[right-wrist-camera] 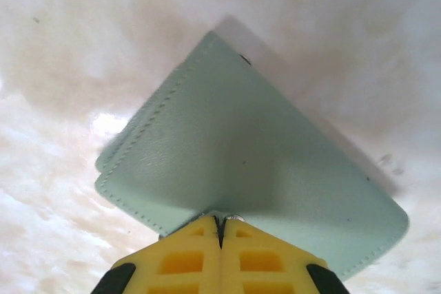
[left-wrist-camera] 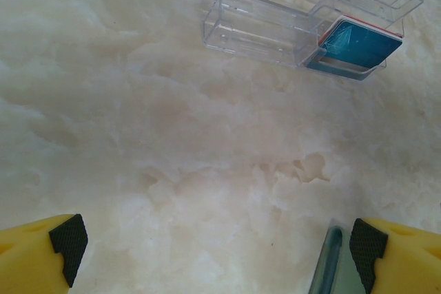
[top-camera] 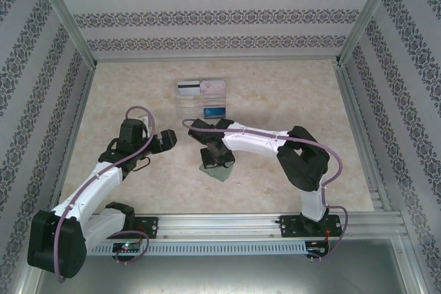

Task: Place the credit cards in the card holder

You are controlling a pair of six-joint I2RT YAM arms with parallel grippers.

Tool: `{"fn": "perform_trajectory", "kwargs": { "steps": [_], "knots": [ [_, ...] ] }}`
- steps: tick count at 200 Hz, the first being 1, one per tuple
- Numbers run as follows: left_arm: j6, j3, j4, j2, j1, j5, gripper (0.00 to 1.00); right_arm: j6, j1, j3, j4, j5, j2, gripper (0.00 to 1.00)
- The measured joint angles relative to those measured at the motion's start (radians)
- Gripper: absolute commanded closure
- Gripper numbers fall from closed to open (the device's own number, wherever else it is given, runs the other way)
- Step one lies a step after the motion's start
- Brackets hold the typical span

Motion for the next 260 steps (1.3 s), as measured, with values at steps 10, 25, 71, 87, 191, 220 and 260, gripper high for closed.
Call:
{"fn": "perform_trajectory", "kwargs": {
  "steps": [10,25,71,87,191,220,260],
  "knots": [
    [-0.002,0.0,0.0,0.0,0.0,0.004,0.0,-0.058,-0.019,0.03,-0.012,0.016,-0.011,1.0],
    [-0.005,0.0,0.0,0.0,0.0,0.011,0.0,-0.154,-0.052,0.093,-0.024,0.041,-0.037,1.0],
    [-0.021,0.0,0.0,0.0,0.0,0.015,0.0,-0.426,-0.08,0.162,-0.008,0.047,-0.136,1.0],
    [-0.029,0.0,0.002,0.0,0.0,0.014,0.0,-0.47,-0.058,0.099,0.023,0.041,-0.143,1.0],
    [-0.073,0.009,0.057,0.125,-0.011,0.024,0.0,-0.452,0.146,-0.296,0.117,0.11,-0.139,0.56],
    [-0.081,0.035,0.075,0.166,-0.041,0.026,0.0,-0.42,0.072,-0.344,0.123,0.121,-0.262,0.52],
    [-0.08,0.081,0.086,0.201,-0.091,0.022,0.01,-0.393,-0.069,-0.388,0.164,0.111,-0.359,0.53]
  ]
}}
